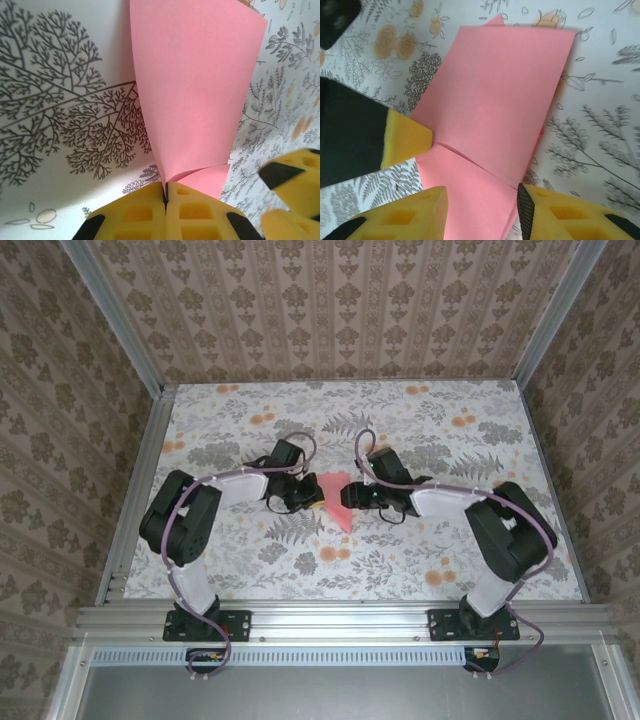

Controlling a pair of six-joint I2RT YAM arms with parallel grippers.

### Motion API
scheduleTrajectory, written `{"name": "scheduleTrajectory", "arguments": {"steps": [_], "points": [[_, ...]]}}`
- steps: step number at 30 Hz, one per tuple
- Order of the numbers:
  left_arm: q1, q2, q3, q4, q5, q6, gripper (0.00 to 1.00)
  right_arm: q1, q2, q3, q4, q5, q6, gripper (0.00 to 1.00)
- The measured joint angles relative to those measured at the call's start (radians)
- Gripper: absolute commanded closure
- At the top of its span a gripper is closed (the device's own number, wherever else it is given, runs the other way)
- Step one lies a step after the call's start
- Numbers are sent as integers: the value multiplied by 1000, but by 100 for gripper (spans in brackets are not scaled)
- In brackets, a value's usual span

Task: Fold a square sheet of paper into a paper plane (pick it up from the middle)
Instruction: Fold the wing for the fifth time at the center of the table.

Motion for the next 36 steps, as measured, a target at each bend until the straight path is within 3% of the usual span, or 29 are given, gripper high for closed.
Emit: {"name": "scheduleTrajectory", "arguments": {"steps": [9,16,22,28,36], "points": [[-56,0,87,-137,-98,2,97,138,-135,-229,217,185,-208,52],[-62,0,106,-180,-118,2,98,212,-116,-245,324,244,-318,53],[-63,0,106,-190,-119,1,97,257,-9,-219,375,274,-359,55],[-63,0,106,-187,-116,-10,93,265,55,-208,410,280,-378,65],[-49,0,106,-162,-88,-30,78,265,77,-231,491,301,-391,81]]}}
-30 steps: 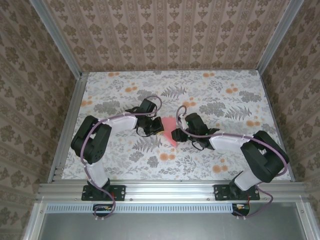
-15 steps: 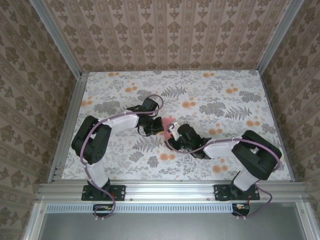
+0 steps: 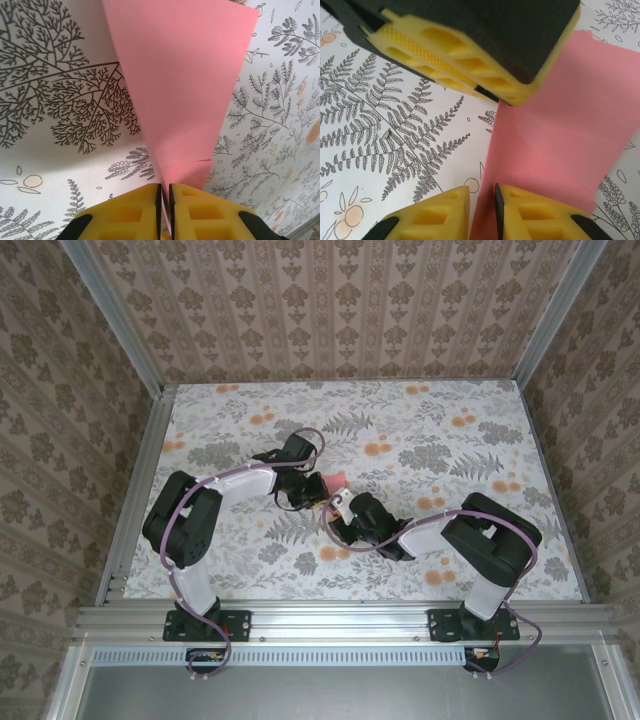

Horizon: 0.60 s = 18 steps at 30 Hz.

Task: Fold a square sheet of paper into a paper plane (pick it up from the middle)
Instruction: Fold the wing for the fifth time at the center of the table.

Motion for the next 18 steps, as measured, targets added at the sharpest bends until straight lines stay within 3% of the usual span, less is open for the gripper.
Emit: {"name": "scheduleTrajectory", "arguments": {"steps": [11,18], "points": [[47,0,-39,65,60,-11,49,-52,0,-89,145,-88,19,84],[58,0,-70,93,92,-14,49,-71,0,-98,200,-140,21,84]]}}
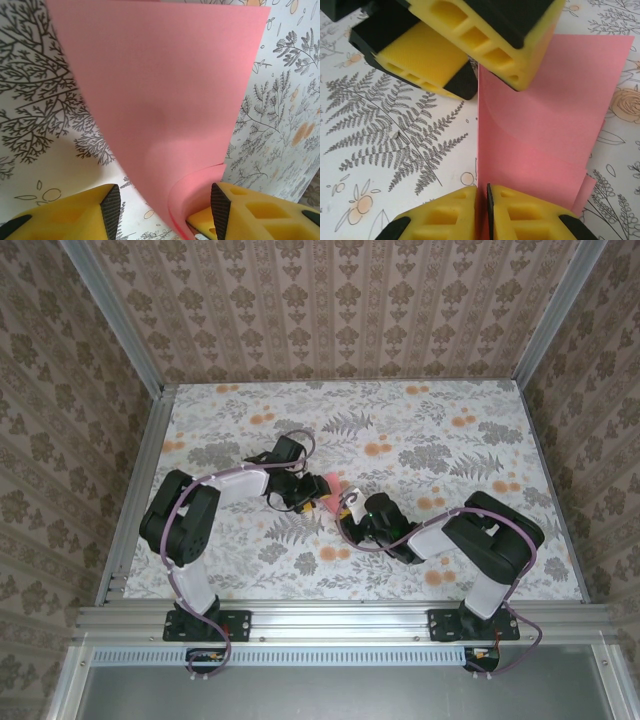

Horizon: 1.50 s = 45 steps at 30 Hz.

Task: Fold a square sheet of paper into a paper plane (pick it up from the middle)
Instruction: Fold the wing for the fifth time at the center of the table.

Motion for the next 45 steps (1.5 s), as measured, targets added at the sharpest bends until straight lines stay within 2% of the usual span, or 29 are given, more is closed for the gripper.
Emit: {"name": "scheduleTrajectory", "arguments": {"steps": [4,9,14,19,32,41,45], "points": [[0,0,0,17,11,-7,60,-2,0,0,16,-16,0,84],[0,0,0,19,15,-12,80,-6,0,0,27,-32,-3,82],[0,0,0,15,15,-8,93,-10,0,0,26,-35,-9,70],[-2,0,0,10,14,-7,94,-10,1,18,21,-34,-29,61],[-13,-1,26,-29,14,-7,94,18,54,82,-5,15,-159,55],[-13,-2,34,-46,14,-7,94,25,85,112,-22,62,-191,58],[-13,-2,34,-51,14,-7,93,27,93,134,-23,86,-192,62]]}}
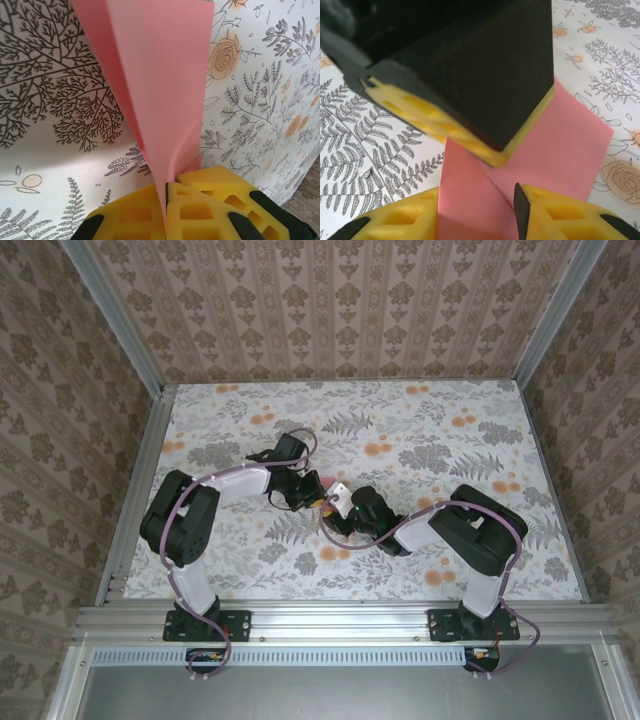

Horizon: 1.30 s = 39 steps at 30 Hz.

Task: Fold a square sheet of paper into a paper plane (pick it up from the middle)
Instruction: Fold the wing for the fifth time at the center of the table.

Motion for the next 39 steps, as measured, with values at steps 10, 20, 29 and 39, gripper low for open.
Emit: {"name": "scheduleTrajectory", "arguments": {"steps": [10,20,29,39], "points": [[5,-34,0,-13,-6,-1,75,4,2,3,0,26,-5,83],[76,-127,-27,-12,-45,17,49,-6,4,-4,15,-38,88,88],[126,-211,-136,32,-72,27,37,-55,48,-13,101,-171,317,91],[117,-217,-182,147,-49,36,50,-110,83,-27,188,-235,529,91]]}}
